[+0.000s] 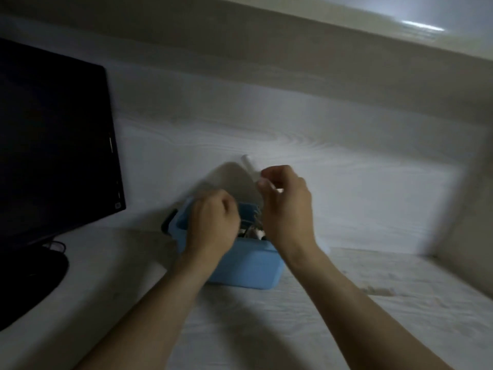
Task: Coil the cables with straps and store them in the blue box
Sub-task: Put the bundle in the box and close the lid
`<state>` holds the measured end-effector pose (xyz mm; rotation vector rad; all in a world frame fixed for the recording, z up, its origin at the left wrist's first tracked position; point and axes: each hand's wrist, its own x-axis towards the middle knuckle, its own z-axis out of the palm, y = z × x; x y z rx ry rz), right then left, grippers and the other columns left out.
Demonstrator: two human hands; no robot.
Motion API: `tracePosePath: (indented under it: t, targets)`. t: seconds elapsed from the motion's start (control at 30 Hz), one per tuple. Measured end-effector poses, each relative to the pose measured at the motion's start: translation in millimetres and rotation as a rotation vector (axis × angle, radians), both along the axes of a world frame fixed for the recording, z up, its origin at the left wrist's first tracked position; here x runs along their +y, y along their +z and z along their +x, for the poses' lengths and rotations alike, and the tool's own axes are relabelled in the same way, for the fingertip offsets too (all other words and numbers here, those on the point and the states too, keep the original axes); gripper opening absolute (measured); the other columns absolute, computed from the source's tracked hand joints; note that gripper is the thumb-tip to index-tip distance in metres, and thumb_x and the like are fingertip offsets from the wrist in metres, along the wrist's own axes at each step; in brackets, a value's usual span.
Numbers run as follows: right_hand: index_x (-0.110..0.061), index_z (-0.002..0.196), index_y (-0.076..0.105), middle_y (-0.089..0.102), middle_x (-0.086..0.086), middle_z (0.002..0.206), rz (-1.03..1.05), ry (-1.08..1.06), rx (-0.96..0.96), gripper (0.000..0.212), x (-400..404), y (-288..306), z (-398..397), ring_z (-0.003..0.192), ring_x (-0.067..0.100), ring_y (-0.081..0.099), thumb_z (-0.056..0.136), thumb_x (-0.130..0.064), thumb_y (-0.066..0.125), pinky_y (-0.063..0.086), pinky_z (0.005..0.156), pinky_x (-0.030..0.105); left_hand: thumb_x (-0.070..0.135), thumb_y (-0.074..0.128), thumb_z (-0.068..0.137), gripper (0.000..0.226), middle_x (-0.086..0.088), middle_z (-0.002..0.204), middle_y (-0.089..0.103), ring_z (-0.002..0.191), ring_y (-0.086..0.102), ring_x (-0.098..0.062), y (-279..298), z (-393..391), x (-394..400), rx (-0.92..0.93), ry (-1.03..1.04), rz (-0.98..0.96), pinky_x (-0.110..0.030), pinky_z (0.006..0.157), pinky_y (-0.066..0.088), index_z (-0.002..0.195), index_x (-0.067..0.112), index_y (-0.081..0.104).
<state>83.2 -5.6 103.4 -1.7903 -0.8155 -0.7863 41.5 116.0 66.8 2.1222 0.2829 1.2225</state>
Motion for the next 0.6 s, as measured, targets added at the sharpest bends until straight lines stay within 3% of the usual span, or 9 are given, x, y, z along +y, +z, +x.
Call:
tracePosePath:
  t: [0.07, 0.17, 0.23, 0.3, 0.37, 0.47, 0.5, 0.6]
  targets:
    - [-0.015, 0.103, 0.063, 0.067, 0.006, 0.097, -0.096, 0.018, -0.042, 0.009, 20, -10, -6, 0.092, 0.026, 0.056, 0.097, -0.013, 0.058, 0.048, 0.077, 0.044, 0.016, 0.044, 0.097, 0.023, -0.019, 0.100, 0.066, 0.099, 0.056, -0.036, 8, -8, 16, -0.093, 0.210, -0.083, -0.040, 0.084, 0.041, 0.092, 0.008, 0.065]
    - [-0.009, 0.093, 0.065, 0.069, 0.012, 0.086, -0.310, 0.095, -0.111, 0.008, 42, -19, -11, 0.082, 0.034, 0.057, 0.089, -0.011, 0.059, 0.048, 0.069, 0.044, 0.039, 0.035, 0.094, 0.046, -0.022, 0.126, 0.055, 0.116, 0.048, -0.040, 8, -10, 50, 0.373, 0.216, -0.072, -0.043, 0.097, 0.040, 0.117, 0.007, 0.057]
    - [-0.005, 0.085, 0.069, 0.072, 0.015, 0.080, -0.470, 0.227, -0.107, 0.007, 50, -20, -13, 0.075, 0.030, 0.062, 0.084, -0.012, 0.068, 0.047, 0.065, 0.036, 0.056, 0.024, 0.079, 0.071, -0.024, 0.124, 0.059, 0.113, 0.054, -0.040, 5, -10, 61, 0.566, 0.111, -0.122, -0.043, 0.097, 0.045, 0.112, 0.005, 0.062]
    - [-0.007, 0.085, 0.073, 0.074, 0.010, 0.084, -0.613, 0.340, -0.011, 0.013, 47, -19, -12, 0.075, 0.018, 0.065, 0.078, -0.015, 0.081, 0.048, 0.069, 0.028, 0.046, 0.037, 0.077, 0.054, -0.023, 0.113, 0.066, 0.106, 0.059, -0.038, 3, -15, 63, 0.549, 0.084, -0.187, -0.039, 0.090, 0.048, 0.095, 0.006, 0.068]
    - [-0.013, 0.095, 0.075, 0.074, 0.004, 0.097, -0.655, 0.341, 0.046, 0.028, 34, -18, -6, 0.086, 0.015, 0.067, 0.073, -0.023, 0.087, 0.049, 0.078, 0.023, 0.029, 0.052, 0.073, 0.034, -0.015, 0.113, 0.069, 0.106, 0.062, -0.032, 0, -18, 68, 0.474, 0.066, -0.257, -0.032, 0.086, 0.048, 0.094, 0.012, 0.072]
    - [-0.027, 0.115, 0.069, 0.066, -0.002, 0.121, -0.635, 0.150, 0.035, 0.059, -1, -17, 12, 0.111, 0.019, 0.060, 0.064, -0.053, 0.085, 0.046, 0.099, 0.034, 0.012, 0.058, 0.085, 0.023, -0.007, 0.111, 0.070, 0.104, 0.063, -0.025, -5, -20, 77, 0.428, 0.006, -0.387, -0.026, 0.083, 0.044, 0.102, 0.015, 0.073]
    - [-0.033, 0.122, 0.065, 0.061, -0.003, 0.129, -0.677, 0.085, 0.066, 0.070, -14, -17, 19, 0.120, 0.019, 0.055, 0.060, -0.063, 0.082, 0.043, 0.103, 0.039, 0.015, 0.055, 0.089, 0.018, -0.007, 0.103, 0.071, 0.098, 0.064, -0.025, -6, -19, 79, 0.410, -0.006, -0.402, -0.028, 0.079, 0.044, 0.094, 0.012, 0.073]
    - [-0.038, 0.134, 0.055, 0.051, -0.005, 0.140, -0.755, 0.035, 0.222, 0.088, -42, -22, 31, 0.128, 0.020, 0.049, 0.058, -0.076, 0.075, 0.042, 0.107, 0.041, 0.038, 0.045, 0.098, 0.045, -0.010, 0.085, 0.065, 0.079, 0.058, -0.025, 1, -18, 73, 0.415, -0.017, -0.443, -0.030, 0.068, 0.040, 0.080, 0.003, 0.064]
